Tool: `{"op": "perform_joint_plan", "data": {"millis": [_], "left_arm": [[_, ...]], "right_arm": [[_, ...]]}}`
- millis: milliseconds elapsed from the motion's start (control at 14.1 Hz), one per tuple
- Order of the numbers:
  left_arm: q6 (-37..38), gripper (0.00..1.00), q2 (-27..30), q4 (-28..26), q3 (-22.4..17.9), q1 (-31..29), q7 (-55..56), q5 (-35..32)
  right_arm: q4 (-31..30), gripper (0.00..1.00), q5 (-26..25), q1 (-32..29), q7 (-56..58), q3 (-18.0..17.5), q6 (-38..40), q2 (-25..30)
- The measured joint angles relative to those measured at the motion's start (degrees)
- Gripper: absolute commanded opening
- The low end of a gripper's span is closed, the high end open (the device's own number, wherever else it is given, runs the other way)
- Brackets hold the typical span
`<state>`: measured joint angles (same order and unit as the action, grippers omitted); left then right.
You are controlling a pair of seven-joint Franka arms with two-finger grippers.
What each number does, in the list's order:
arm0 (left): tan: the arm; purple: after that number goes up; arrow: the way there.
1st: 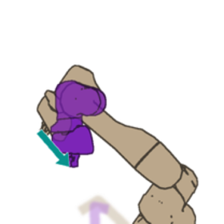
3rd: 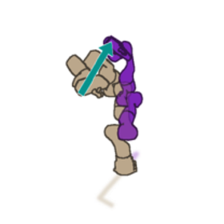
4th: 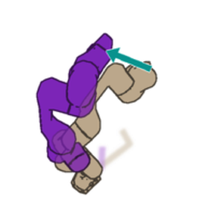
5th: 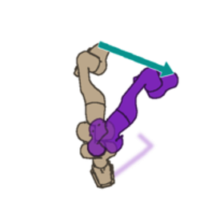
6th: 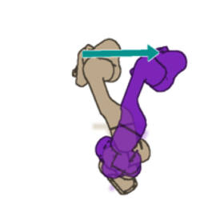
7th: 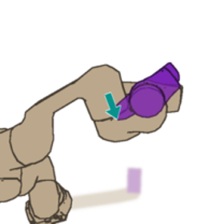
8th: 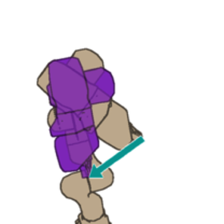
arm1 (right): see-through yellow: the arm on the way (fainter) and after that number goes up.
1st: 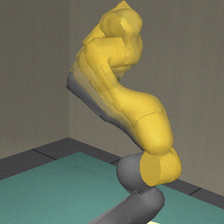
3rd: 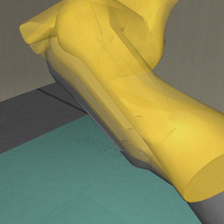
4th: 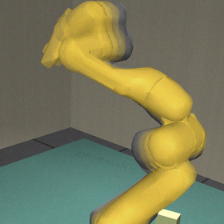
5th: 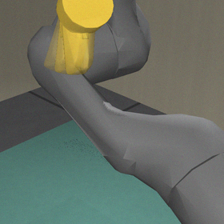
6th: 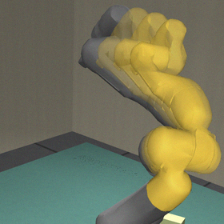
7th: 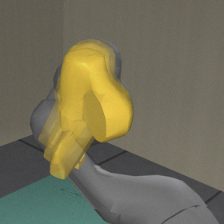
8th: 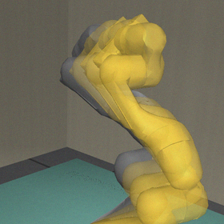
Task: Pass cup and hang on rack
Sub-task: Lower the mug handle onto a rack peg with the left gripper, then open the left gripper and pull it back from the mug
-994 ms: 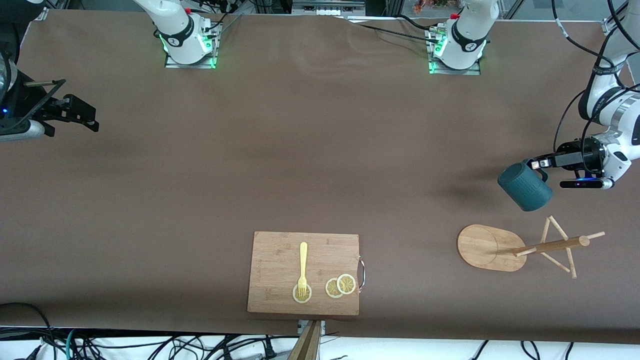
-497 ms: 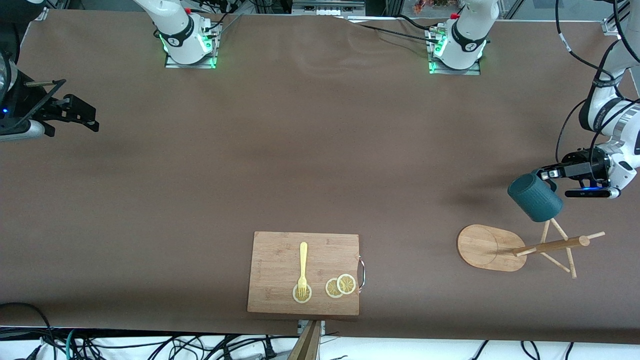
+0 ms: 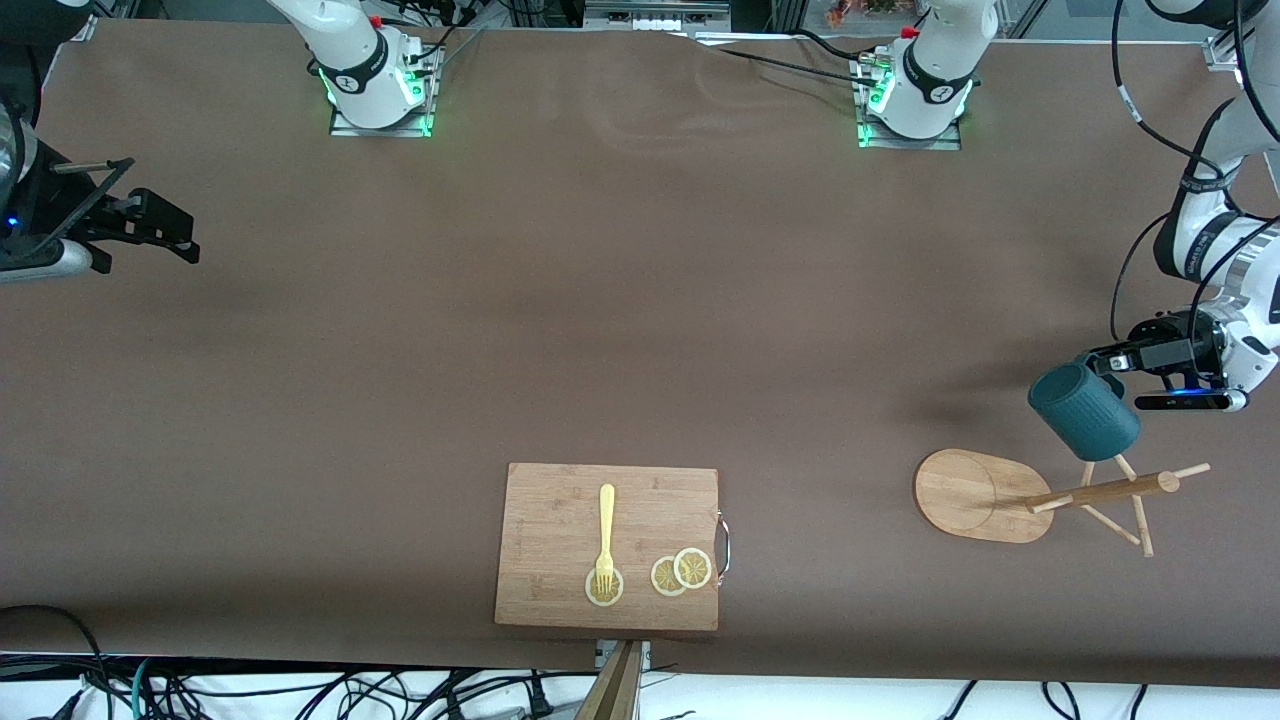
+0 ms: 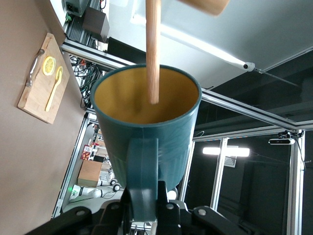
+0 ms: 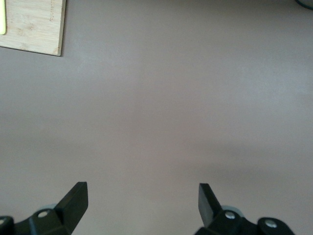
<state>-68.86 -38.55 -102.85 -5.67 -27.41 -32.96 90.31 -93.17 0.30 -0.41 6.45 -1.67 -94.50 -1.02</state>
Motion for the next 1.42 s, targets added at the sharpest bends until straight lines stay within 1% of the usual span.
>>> {"op": "perform_joint_plan", "data": {"millis": [355, 781, 994, 1065, 1136, 1207, 1278, 1349, 1420], "left_arm": [[0.22, 0.00, -3.21, 2.89, -0.01, -1.02, 0.00, 0.98], [0.46, 0.00, -5.81, 3.44, 0.00, -1.33, 0.00, 3.03], [0.49, 0.00, -7.27, 4.63, 0.01, -1.33, -0.01, 3.42], [0.70, 0.03, -7.69, 5.03, 0.02, -1.33, -0.03, 3.52], [0.85, 0.19, -7.94, 5.29, 0.04, -1.33, -0.03, 3.56], [0.90, 0.37, -8.02, 5.38, 0.05, -1.33, -0.03, 3.57], [0.92, 0.74, -8.06, 5.41, 0.05, -1.33, -0.04, 3.56], [0.92, 1.00, -8.18, 5.41, 0.04, -1.33, -0.03, 3.56], [0.92, 1.00, -8.41, 5.41, 0.04, -1.33, -0.09, 3.56]], "right_arm": [[0.00, 1.00, 0.00, 0.02, 0.00, -0.07, 0.00, 0.00], [0.00, 1.00, 0.00, 0.03, 0.00, -0.08, 0.00, 0.00], [0.00, 1.00, 0.00, 0.04, 0.00, -0.09, 0.01, 0.00], [0.00, 1.00, 0.00, 0.04, 0.00, -0.09, 0.01, 0.00], [0.00, 1.00, 0.00, 0.04, 0.00, -0.09, 0.02, 0.00], [0.00, 1.00, 0.00, 0.04, 0.00, -0.09, 0.02, 0.00], [0.00, 1.00, 0.00, 0.04, 0.00, -0.09, 0.02, 0.00], [0.00, 1.00, 0.00, 0.04, 0.00, -0.09, 0.02, 0.00], [0.00, 1.00, 0.00, 0.04, 0.00, -0.09, 0.02, 0.00]]}}
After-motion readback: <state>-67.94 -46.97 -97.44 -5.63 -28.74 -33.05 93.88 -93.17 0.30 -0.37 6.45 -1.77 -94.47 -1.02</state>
